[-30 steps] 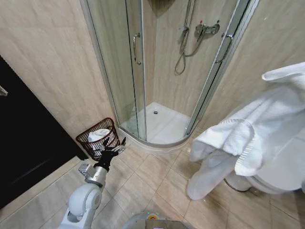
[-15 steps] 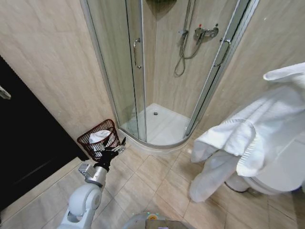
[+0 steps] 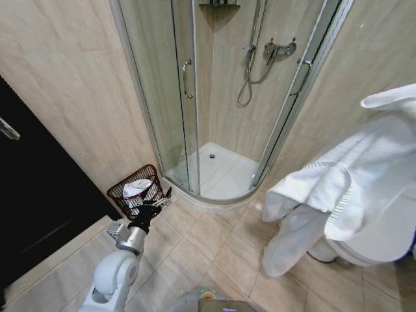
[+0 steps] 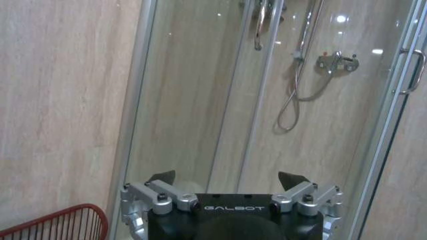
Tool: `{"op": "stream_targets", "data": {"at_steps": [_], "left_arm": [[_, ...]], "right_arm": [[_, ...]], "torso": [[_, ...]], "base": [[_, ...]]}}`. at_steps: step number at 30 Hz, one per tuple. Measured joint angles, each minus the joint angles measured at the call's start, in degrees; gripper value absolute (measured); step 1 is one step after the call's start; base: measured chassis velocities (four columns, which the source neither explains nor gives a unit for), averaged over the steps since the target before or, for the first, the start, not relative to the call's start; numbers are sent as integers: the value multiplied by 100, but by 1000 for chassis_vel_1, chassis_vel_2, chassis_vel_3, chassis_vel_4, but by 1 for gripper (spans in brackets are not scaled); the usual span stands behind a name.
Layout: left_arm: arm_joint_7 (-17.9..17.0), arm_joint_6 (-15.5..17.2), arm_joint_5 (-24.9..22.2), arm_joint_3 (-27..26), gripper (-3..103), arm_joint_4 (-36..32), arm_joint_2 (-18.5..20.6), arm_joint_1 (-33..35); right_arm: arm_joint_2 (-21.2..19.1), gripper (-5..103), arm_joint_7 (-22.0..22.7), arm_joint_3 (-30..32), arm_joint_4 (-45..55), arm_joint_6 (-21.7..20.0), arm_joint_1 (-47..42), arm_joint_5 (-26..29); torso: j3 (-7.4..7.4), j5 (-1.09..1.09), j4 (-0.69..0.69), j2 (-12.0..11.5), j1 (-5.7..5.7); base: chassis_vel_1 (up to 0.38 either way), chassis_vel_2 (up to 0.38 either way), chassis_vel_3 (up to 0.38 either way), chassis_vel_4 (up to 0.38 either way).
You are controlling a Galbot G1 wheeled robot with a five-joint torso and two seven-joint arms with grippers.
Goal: Discard the used towel into the hamper.
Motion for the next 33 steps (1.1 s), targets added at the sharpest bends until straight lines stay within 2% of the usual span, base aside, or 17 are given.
{"op": "stream_targets", "data": {"at_steps": [33], "left_arm": [[0,0,0,0,100,0,0,0]], "right_arm": [[-22,7,-7,-10,0,11,-3,30]], "torso": [[489,0,0,876,387]], "base": [[0,0,0,0]]}}
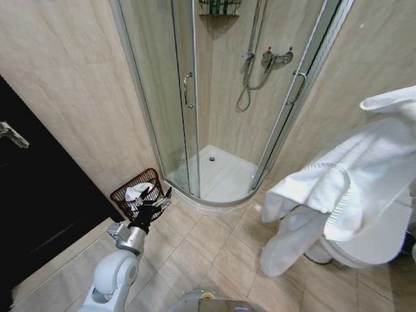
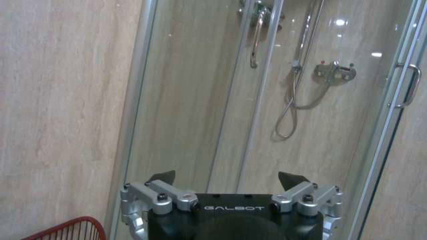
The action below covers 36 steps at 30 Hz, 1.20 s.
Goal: Discard the used towel into the hamper.
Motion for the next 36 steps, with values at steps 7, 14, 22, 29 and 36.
{"op": "stream_targets", "data": {"at_steps": [7,14,22,29,36], "left_arm": [[0,0,0,0,100,0,0,0],[0,0,0,0,100,0,0,0],[0,0,0,0,100,0,0,0],[0,0,0,0,100,0,0,0],[0,0,0,0,100,0,0,0]], "right_arm": [[-5,7,2,3,0,-1,11,18],[5,7,-4,-2,0,1,-6,11],[-10,7,-11,9,0,7,-16,11],[-42,7,-9,21,0,23,7,18],[-20,7,-10,-10,0,20,5,25]], "torso": [[100,0,0,180,81],[195,0,0,352,158],[321,0,0,580,259],[432,0,0,787,356],[531,0,0,969,439]], "base": [[0,0,0,0],[0,0,0,0],[0,0,0,0],[0,0,0,0],[0,0,0,0]]}}
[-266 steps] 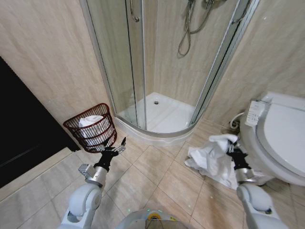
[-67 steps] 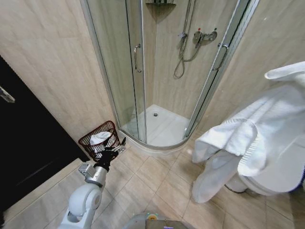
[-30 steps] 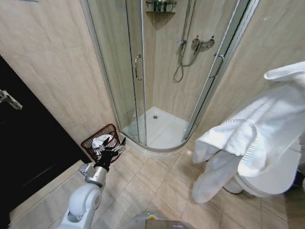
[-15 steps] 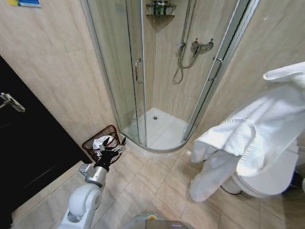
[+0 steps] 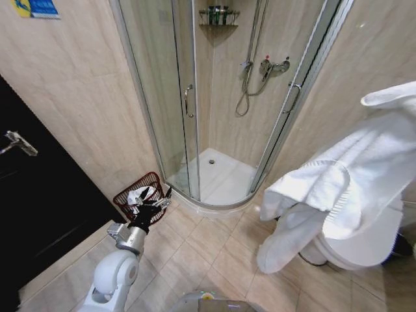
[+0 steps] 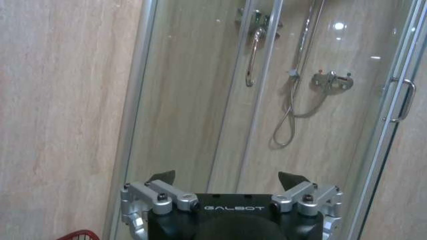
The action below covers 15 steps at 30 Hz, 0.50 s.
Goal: Discard the used towel into the hamper.
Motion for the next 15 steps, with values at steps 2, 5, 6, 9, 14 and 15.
{"op": "stream_targets", "data": {"at_steps": [2,5,6,9,14,15], "left_arm": [[0,0,0,0,100,0,0,0],[0,0,0,0,100,0,0,0],[0,0,0,0,100,0,0,0],[0,0,0,0,100,0,0,0],[0,0,0,0,100,0,0,0],[0,0,0,0,100,0,0,0]], "right_arm": [[0,7,-1,0,0,0,0,-1],[1,7,-13,-1,0,2,7,-6],[1,7,-13,-1,0,2,7,-6],[12,7,-22,-2,0,6,2,-9],[10,7,-24,-50,0,7,20,-17],[10,7,-24,-50,0,7,20,-17]], "torso": [[4,0,0,7,4],[7,0,0,12,7],[7,0,0,12,7],[3,0,0,6,4],[-5,0,0,-9,-2],[-5,0,0,-9,-2]], "base": [[0,0,0,0],[0,0,0,0],[0,0,0,0],[0,0,0,0],[0,0,0,0],[0,0,0,0]]}}
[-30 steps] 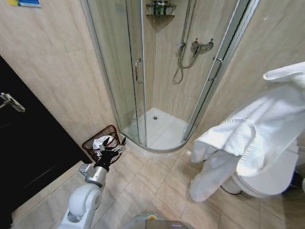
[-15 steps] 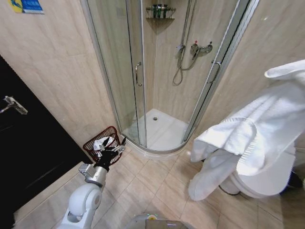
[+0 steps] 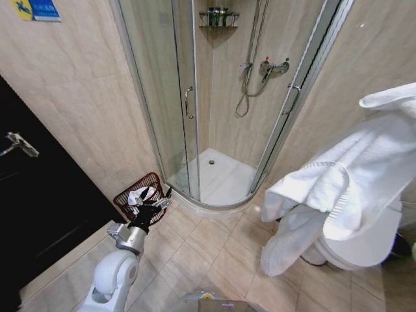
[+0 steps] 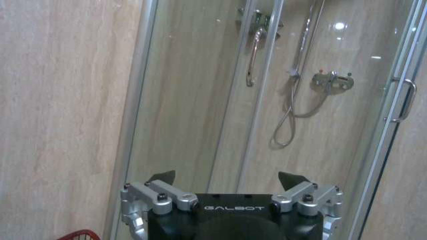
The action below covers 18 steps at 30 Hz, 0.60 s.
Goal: Discard the used towel into the hamper.
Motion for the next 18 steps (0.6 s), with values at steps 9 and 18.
{"op": "stream_targets", "data": {"at_steps": [9,18], "left_arm": [[0,0,0,0,100,0,1,0],[0,0,0,0,100,0,0,0]], "right_arm": [[-78,7,1,-41,0,-4,41,-15],[-95,7,-44,-8,0,-9,45,21]], "torso": [[-14,0,0,-26,-12],[-22,0,1,-41,-19]], "base": [[27,25,17,29],[81,80,75,83]]}}
